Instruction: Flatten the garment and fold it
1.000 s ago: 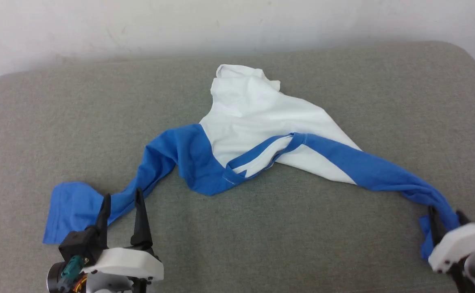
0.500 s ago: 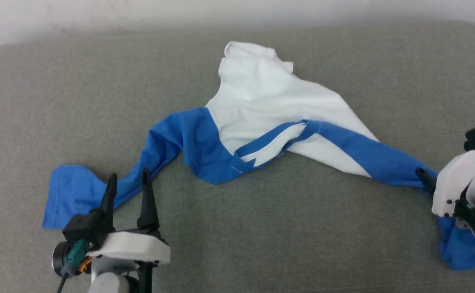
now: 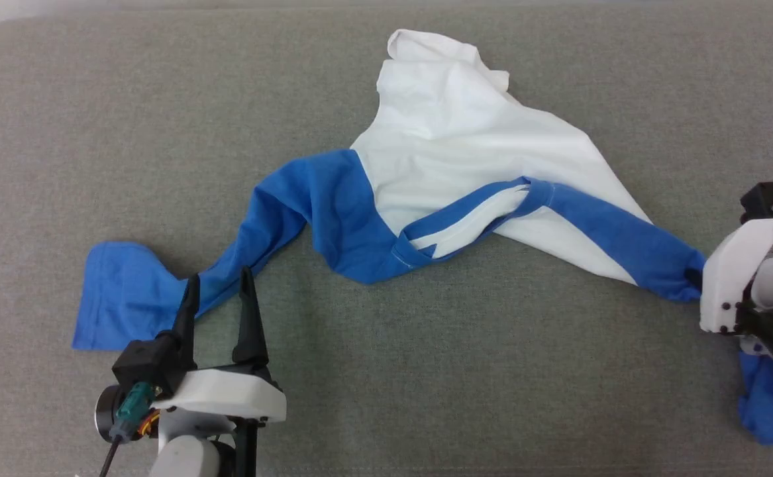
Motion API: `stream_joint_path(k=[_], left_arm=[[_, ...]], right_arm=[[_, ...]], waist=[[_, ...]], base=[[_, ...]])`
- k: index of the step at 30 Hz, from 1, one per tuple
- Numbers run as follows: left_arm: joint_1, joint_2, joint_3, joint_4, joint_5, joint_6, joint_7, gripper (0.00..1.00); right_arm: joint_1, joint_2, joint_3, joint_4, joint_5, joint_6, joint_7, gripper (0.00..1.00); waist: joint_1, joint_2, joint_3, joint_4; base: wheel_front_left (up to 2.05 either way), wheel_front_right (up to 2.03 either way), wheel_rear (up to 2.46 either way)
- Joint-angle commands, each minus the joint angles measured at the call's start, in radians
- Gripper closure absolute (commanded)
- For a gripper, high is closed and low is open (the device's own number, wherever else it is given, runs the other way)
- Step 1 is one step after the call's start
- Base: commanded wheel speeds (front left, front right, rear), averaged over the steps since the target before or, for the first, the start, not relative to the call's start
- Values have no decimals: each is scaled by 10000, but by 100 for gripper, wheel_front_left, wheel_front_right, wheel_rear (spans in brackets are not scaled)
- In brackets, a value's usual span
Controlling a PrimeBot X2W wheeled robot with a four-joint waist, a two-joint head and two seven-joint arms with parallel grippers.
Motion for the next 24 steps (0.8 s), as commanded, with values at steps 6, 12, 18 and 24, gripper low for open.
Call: stream_joint_path(k=[6, 12, 18, 24], left_arm=[[60, -60, 117, 192, 95, -155, -47, 0], [429, -63, 194, 252, 39, -199, -47, 0], [802, -96, 375, 177, -73, -125, -47, 0], [934, -113, 350, 329, -163, -153, -47, 0]], right_arm=[[157, 114, 8, -812, -358, -23, -2209, 100], [1554, 164, -156, -3183, -1101, -23, -3072, 100], [4862, 96, 336, -5788, -1881, -23, -2744, 100], [7267, 565, 362, -5441, -1888, -23, -2434, 100]], waist=[[0, -1, -896, -314], [0, -1, -1567, -400], [0, -1, -1851, -595], [0, -1, -2049, -732]], base=[[0, 0, 0], [0, 0, 0], [0, 0, 0], [0, 0, 0]])
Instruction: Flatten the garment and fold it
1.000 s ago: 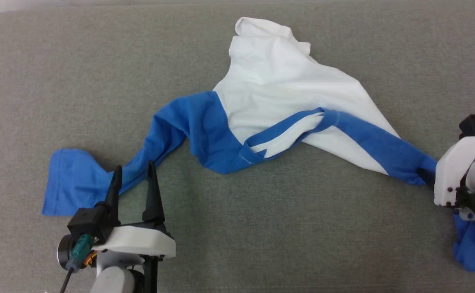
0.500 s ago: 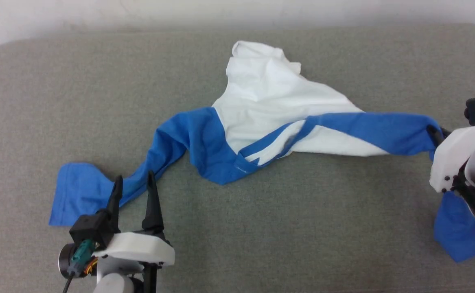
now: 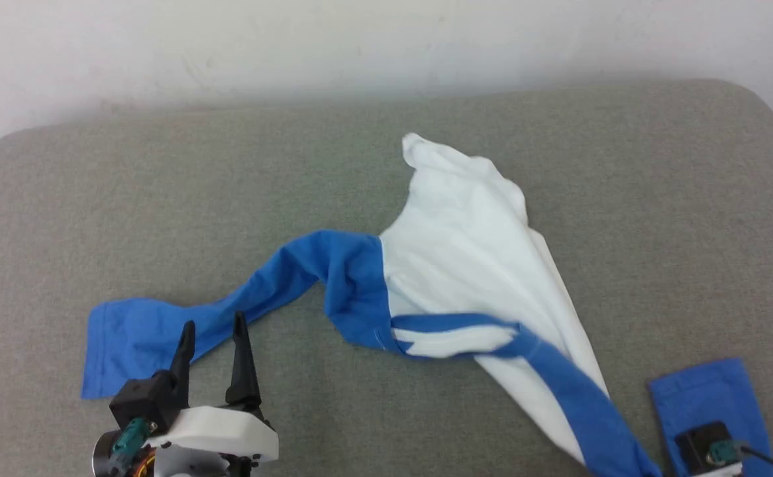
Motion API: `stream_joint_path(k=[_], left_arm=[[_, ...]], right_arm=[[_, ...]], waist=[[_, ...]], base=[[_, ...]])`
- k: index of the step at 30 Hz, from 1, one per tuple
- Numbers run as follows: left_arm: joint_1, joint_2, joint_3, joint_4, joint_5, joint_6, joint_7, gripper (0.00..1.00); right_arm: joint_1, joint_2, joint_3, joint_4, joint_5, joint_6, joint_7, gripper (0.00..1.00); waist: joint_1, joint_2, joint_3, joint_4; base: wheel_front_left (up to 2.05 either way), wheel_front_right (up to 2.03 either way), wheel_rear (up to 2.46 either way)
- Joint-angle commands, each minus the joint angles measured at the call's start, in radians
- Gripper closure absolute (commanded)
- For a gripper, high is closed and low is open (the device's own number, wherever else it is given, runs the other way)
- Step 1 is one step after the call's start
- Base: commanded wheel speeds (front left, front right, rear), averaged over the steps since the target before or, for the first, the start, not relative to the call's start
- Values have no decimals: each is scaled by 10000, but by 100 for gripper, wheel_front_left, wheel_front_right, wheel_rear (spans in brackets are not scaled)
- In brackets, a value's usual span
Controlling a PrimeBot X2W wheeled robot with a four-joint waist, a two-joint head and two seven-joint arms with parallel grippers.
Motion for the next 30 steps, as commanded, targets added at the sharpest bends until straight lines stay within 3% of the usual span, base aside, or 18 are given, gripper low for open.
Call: stream_joint_path(k=[1, 3, 4, 9, 13, 18, 30], left_arm=[[68, 8, 24, 60, -51, 14, -47, 0], [54, 23, 4, 103, -60, 9, -36, 0], [47, 33, -10, 130, -63, 4, -27, 0], [61, 73, -52, 212, -86, 4, 4, 0], [89, 77, -65, 201, -103, 29, 4, 0], [76, 74, -103, 155, -121, 62, 7, 0], [-266, 32, -286, 245, -108, 56, 15, 0]], right_arm=[[124, 208, -98, 204, 68, -23, -72, 100], [223, 465, -231, 470, 132, -23, -270, 50], [197, 656, -358, 506, 230, -23, -480, 0], [-148, 1294, -939, -30, 544, -23, -1757, 0], [-442, 1458, -970, -496, 777, -23, -2017, 0], [-1241, 1139, 10, -315, 1302, -23, -1077, 0], [-3725, 229, 2167, 2129, 2651, -23, 789, 0]], waist=[[3, 0, -114, -94], [3, 0, -156, -116], [3, 0, -186, -121], [3, 0, -316, -45], [3, 0, -344, 37], [3, 0, -241, 161], [3, 0, 217, 586]], base=[[0, 0, 0], [0, 0, 0], [0, 0, 0], [0, 0, 0], [0, 0, 0], [0, 0, 0], [0, 0, 0]])
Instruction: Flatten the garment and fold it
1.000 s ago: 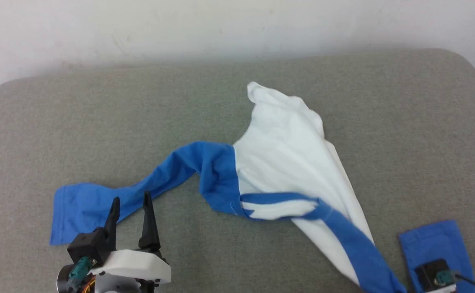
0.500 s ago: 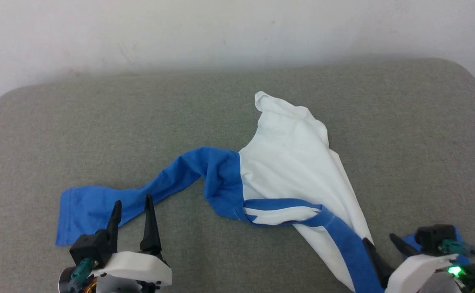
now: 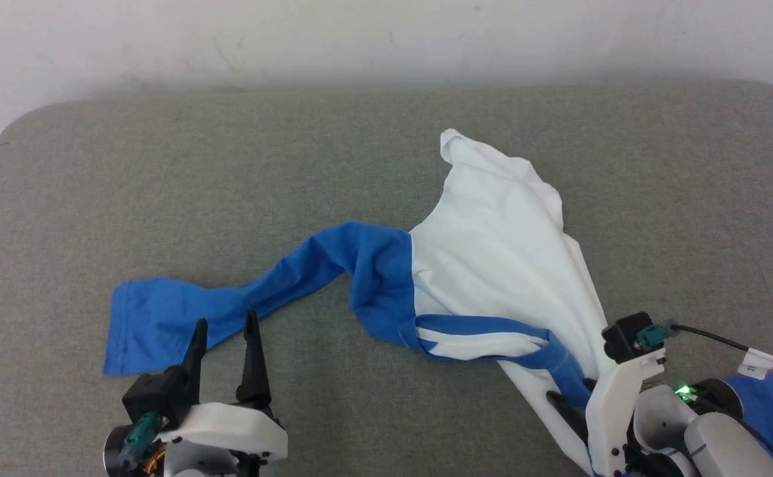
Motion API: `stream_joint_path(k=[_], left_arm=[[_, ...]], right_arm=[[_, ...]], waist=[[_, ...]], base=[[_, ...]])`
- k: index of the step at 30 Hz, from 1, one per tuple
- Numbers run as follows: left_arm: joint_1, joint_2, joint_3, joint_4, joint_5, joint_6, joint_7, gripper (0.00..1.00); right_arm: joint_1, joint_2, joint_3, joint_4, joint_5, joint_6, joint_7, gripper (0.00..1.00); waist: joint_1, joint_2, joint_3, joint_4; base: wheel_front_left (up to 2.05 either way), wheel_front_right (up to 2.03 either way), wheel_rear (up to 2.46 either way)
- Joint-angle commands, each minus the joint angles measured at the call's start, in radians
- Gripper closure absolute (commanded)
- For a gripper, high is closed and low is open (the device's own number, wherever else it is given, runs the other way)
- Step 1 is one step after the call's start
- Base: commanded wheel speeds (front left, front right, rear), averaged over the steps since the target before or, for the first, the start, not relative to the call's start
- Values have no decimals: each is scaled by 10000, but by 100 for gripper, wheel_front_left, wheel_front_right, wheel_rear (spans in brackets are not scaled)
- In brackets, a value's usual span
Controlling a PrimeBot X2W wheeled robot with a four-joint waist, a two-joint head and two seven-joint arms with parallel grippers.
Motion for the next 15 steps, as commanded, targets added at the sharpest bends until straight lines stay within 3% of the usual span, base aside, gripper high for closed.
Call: stream_joint_path(k=[1, 3, 7, 15], left_arm=[[-122, 12, -9, 30, -37, 58, -2, 0], [-133, 10, -14, 67, -46, 58, -6, 0], [-88, 29, 16, 108, -63, 80, -15, 0], [63, 71, 32, 84, -110, 132, -22, 0]], right_arm=[[-137, -33, 110, 117, 119, -9, 66, 30], [-282, -100, 330, 226, 274, -9, 20, 100], [-354, -193, 655, -126, 332, -9, -490, 100], [693, -348, 2214, -2148, -34, -9, -564, 100]], waist=[[-1, 0, 44, 58], [-1, 0, 43, 86], [-1, 0, -38, 76], [-1, 0, -186, -128]], base=[[0, 0, 0], [0, 0, 0], [0, 0, 0], [0, 0, 0]])
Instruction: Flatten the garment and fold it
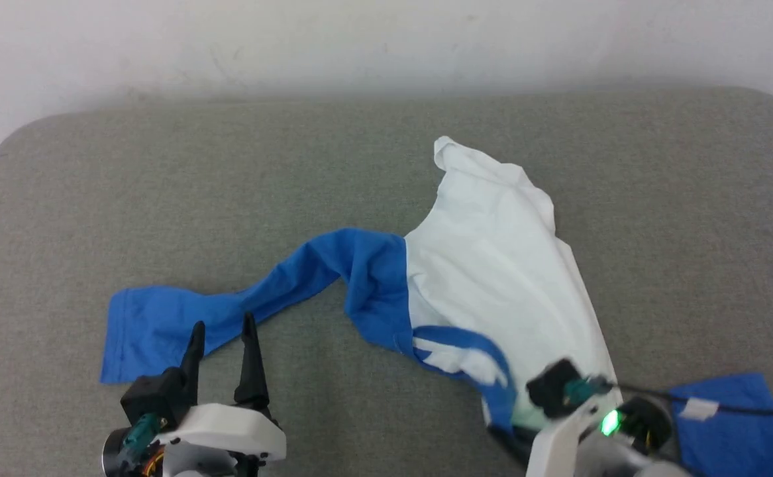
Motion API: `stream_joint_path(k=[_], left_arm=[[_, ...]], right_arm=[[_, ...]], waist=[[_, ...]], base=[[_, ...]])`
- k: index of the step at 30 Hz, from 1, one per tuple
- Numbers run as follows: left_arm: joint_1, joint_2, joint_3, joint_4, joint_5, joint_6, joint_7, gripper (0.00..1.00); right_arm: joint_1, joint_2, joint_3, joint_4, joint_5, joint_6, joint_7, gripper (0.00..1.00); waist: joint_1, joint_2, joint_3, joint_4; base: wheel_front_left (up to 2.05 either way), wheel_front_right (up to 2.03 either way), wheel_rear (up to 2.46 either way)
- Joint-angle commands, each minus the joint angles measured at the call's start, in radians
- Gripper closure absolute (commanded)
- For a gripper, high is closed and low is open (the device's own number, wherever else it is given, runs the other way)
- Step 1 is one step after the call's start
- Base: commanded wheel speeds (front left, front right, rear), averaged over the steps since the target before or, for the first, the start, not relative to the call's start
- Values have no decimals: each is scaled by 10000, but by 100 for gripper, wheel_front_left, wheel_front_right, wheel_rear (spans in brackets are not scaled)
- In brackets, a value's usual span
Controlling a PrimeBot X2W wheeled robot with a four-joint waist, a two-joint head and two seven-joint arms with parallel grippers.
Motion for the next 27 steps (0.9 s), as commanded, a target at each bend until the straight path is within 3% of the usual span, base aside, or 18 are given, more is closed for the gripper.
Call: stream_joint_path(k=[1, 2, 3, 9, 13, 19, 23, 27], left_arm=[[71, 51, -5, -1, -40, 50, -16, 0], [63, 45, -27, 1, -45, 52, -6, 0], [44, 37, -53, 4, -50, 49, 2, 0], [-56, 34, -145, 46, -67, 36, 11, 0], [-28, 65, -143, 70, -88, 65, 9, 0], [118, 110, -95, 63, -140, 141, 5, 0], [84, 127, -164, 64, -143, 131, 44, 0], [-2, 124, -205, 45, -144, 137, 45, 0]], right_arm=[[280, 5, 145, -26, -129, -9, 29, 80], [436, 14, 320, 42, -221, -9, 110, 46], [575, 57, 476, 163, -245, -9, 179, 2], [896, 556, 860, 1179, -285, -9, -590, 0], [965, 825, 680, 843, -75, -9, -1806, 0], [1065, 674, -462, -1029, -137, -9, -2880, 0], [866, 408, -1527, -1855, -223, -9, -2709, 0], [533, 385, -2882, -1798, -120, -9, -2320, 0]], waist=[[0, 0, -2, -75], [0, 0, 5, -95], [0, 0, 17, -109], [0, 0, 60, -130], [0, 0, 67, -145], [0, 0, -26, -237], [0, 0, -69, -192], [0, 0, -35, -78]], base=[[0, 0, 0], [0, 0, 0], [0, 0, 0], [0, 0, 0], [0, 0, 0], [0, 0, 0], [0, 0, 0], [0, 0, 0]])
